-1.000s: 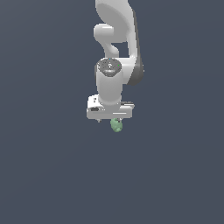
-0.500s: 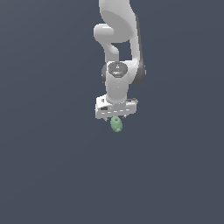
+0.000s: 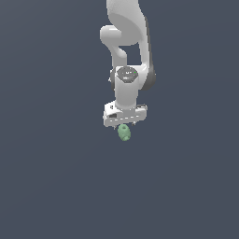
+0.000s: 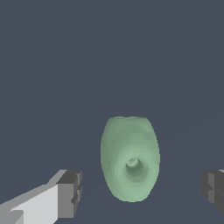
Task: Pick up the object and move it to a goal position.
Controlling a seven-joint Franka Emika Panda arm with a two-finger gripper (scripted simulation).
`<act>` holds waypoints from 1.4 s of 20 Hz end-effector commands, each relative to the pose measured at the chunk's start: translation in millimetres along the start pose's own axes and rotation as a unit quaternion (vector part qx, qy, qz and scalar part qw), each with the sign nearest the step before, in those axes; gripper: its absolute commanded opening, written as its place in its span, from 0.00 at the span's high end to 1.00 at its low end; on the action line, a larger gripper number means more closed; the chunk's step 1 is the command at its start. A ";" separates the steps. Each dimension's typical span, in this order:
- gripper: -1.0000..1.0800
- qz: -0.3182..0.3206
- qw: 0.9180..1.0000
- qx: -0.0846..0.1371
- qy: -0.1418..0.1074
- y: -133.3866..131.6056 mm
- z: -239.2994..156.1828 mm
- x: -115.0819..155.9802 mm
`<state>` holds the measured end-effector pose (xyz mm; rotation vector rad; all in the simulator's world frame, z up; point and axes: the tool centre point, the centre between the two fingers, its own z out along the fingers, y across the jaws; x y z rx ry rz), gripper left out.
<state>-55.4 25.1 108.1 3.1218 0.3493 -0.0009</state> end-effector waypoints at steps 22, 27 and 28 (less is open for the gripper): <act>1.00 -0.002 1.000 0.000 0.000 -0.6 49.4 -1.2; 1.00 -0.002 1.000 0.000 0.000 -0.3 48.4 -1.0; 1.00 -0.002 1.000 0.000 0.000 0.0 47.8 -0.5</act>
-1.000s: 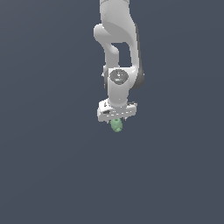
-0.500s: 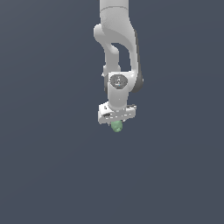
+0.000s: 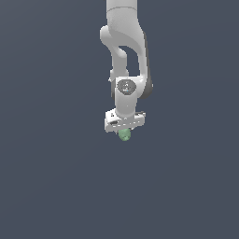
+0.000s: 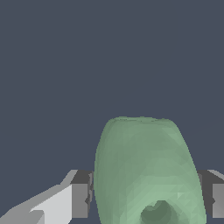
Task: Pick up the object and move it to a goal position.
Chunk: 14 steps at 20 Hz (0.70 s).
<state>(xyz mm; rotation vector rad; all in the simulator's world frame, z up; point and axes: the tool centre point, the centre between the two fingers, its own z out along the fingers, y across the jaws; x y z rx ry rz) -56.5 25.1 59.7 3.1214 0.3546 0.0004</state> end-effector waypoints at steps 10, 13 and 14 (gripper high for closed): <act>1.00 0.000 1.000 0.000 0.000 15.1 -22.8 24.7; 1.00 0.000 1.000 0.000 0.000 22.9 -34.5 37.7; 1.00 0.000 1.000 0.000 0.000 25.8 -38.8 42.5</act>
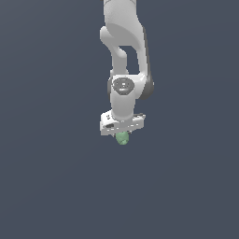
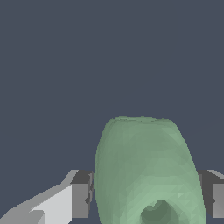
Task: Pick up the object and move it to a goal position.
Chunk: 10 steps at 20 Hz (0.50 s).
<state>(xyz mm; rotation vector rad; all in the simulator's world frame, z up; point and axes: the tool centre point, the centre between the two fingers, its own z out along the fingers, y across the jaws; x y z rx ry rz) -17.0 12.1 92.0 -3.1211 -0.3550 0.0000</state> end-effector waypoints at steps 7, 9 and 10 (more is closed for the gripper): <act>1.00 0.000 1.000 0.000 0.000 25.8 -38.1 43.1; 1.00 0.000 1.000 0.000 0.000 30.5 -45.0 51.4; 1.00 0.000 1.000 0.000 0.000 32.6 -48.0 55.0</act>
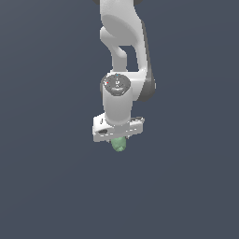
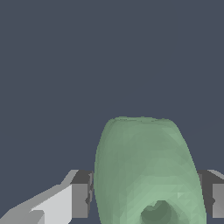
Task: Pick up the object and move it to a goal position.
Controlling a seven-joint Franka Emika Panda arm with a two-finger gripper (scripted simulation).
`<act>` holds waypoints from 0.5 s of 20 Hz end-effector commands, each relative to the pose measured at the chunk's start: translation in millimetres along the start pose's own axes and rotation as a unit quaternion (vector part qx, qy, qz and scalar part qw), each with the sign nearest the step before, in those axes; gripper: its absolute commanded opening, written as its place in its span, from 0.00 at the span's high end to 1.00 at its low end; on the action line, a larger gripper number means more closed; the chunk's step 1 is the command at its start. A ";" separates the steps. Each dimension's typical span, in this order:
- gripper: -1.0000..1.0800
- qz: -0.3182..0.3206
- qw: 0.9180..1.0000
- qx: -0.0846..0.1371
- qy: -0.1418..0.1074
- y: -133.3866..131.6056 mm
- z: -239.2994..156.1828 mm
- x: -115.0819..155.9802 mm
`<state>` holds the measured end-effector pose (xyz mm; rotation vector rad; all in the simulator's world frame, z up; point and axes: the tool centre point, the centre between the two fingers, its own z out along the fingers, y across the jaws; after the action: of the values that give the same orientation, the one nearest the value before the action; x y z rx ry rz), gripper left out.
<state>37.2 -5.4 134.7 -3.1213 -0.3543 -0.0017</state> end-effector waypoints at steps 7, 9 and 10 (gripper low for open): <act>1.00 0.000 1.000 0.000 0.000 13.4 -19.2 23.8; 1.00 0.000 1.000 0.000 0.000 14.8 -21.2 26.5; 1.00 0.000 1.000 0.000 0.000 15.4 -21.9 27.5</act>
<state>65.1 -13.7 155.0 -3.1212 -0.3546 -0.0009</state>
